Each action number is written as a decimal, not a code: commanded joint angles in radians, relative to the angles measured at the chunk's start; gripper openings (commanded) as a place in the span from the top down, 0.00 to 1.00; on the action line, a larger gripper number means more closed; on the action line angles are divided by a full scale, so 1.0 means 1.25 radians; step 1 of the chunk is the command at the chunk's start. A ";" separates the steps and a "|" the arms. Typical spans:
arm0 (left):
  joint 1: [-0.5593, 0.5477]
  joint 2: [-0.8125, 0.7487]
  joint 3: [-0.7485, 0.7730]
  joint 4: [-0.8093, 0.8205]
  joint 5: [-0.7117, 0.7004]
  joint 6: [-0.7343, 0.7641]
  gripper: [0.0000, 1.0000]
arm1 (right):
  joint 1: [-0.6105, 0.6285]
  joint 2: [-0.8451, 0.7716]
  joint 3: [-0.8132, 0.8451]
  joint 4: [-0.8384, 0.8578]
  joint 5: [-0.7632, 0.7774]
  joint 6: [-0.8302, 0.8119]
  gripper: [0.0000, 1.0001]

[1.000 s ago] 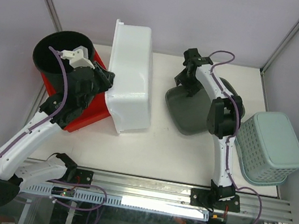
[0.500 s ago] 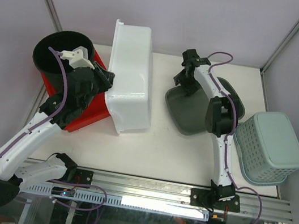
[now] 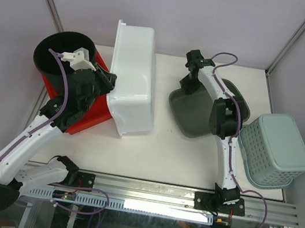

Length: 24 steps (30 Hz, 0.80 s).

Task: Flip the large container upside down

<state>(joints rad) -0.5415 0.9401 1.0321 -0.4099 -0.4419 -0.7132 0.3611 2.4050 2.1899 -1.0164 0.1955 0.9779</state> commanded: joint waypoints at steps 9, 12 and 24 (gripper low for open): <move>0.005 -0.016 -0.010 0.025 0.023 -0.009 1.00 | 0.011 -0.086 -0.008 0.060 -0.038 -0.026 0.96; 0.005 -0.012 -0.011 0.026 0.028 -0.013 1.00 | 0.023 -0.138 -0.047 0.078 -0.054 -0.029 1.00; 0.005 -0.007 -0.012 0.033 0.042 -0.026 1.00 | 0.067 -0.353 -0.156 0.183 -0.206 -0.120 1.00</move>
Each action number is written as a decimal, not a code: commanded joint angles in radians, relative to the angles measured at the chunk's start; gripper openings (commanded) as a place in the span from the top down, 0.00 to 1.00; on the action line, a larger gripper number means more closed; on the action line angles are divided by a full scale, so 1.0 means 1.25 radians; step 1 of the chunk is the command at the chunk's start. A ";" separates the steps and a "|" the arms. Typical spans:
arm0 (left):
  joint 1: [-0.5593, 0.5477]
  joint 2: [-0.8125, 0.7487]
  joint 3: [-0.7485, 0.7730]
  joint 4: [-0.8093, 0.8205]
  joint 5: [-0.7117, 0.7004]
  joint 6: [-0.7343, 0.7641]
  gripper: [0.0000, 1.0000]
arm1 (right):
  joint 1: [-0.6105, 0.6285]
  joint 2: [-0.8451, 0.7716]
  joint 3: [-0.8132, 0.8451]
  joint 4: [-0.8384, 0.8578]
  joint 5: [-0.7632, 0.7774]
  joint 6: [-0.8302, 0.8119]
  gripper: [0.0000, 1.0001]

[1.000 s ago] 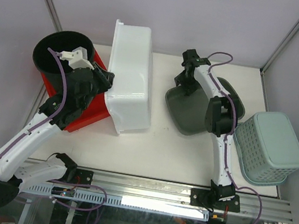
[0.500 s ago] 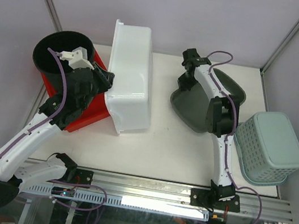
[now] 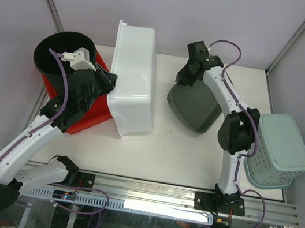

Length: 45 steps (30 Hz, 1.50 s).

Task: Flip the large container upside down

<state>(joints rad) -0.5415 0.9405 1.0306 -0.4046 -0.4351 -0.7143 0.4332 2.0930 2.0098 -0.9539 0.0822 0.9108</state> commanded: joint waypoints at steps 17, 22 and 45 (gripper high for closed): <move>0.005 0.005 -0.025 0.041 0.061 -0.045 1.00 | -0.173 -0.394 -0.524 0.901 -0.836 0.055 1.00; 0.006 -0.002 -0.022 0.041 0.045 -0.041 1.00 | -0.274 -0.390 -0.661 1.133 -0.964 0.213 1.00; 0.006 0.034 -0.008 0.065 0.064 -0.029 1.00 | -0.454 -0.281 -0.468 0.208 -0.596 -0.364 0.41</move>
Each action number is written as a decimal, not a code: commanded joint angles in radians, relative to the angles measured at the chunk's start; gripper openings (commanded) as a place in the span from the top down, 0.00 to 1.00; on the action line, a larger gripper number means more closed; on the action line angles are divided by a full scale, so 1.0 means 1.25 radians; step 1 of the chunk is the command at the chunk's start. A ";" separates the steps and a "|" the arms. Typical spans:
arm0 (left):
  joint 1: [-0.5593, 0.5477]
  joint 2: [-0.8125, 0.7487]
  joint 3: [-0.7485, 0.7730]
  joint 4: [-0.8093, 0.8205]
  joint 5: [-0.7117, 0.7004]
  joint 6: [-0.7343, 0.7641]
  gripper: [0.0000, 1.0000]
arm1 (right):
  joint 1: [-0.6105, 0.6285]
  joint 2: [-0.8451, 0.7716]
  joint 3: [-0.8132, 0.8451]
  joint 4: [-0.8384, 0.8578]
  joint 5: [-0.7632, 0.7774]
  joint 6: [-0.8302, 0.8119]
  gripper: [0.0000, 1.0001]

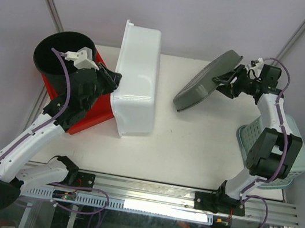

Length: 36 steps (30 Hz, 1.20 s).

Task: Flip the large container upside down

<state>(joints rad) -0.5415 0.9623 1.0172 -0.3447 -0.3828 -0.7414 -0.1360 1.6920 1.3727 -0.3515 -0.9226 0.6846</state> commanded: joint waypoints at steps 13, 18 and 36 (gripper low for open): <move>0.006 0.008 -0.005 0.017 0.019 -0.006 1.00 | 0.019 0.013 0.187 -0.447 0.598 -0.215 0.27; 0.005 0.007 -0.005 0.016 0.010 -0.008 1.00 | 0.138 -0.008 0.198 -0.415 0.680 -0.206 0.26; 0.005 -0.035 -0.022 -0.004 -0.018 -0.005 1.00 | 0.398 0.415 0.510 -0.263 0.696 0.013 0.71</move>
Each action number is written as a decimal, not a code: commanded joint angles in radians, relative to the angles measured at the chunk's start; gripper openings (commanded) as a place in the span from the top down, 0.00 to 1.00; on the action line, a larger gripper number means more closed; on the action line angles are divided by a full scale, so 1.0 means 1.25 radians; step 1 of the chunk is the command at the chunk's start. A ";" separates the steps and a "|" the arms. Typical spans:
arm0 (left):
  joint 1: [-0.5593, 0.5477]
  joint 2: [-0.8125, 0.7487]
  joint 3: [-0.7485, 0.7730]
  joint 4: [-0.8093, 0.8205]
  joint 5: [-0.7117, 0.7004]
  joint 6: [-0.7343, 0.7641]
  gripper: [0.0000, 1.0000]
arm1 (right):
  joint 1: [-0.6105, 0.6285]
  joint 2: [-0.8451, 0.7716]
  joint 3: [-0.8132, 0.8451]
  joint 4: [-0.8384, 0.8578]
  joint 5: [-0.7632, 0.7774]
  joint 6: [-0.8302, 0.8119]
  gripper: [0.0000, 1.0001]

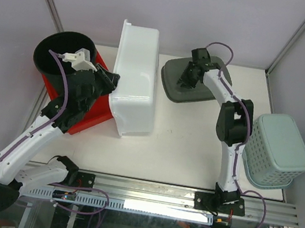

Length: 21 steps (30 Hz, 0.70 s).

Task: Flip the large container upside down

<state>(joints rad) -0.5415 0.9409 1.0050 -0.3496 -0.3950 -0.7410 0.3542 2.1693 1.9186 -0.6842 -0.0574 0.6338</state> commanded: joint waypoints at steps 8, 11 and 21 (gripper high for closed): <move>0.005 -0.023 -0.012 -0.007 -0.014 0.000 1.00 | -0.027 -0.055 -0.080 -0.034 0.110 -0.010 0.77; 0.005 -0.027 -0.008 -0.007 -0.013 0.004 1.00 | -0.081 -0.100 -0.150 -0.064 0.132 -0.044 0.77; 0.005 -0.020 -0.013 -0.006 -0.011 -0.005 1.00 | -0.113 -0.272 -0.173 -0.098 0.253 -0.092 0.79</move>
<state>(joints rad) -0.5411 0.9241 0.9985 -0.3607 -0.4183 -0.7403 0.1452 1.9682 1.6619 -0.8124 0.1619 0.5602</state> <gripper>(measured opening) 0.204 0.215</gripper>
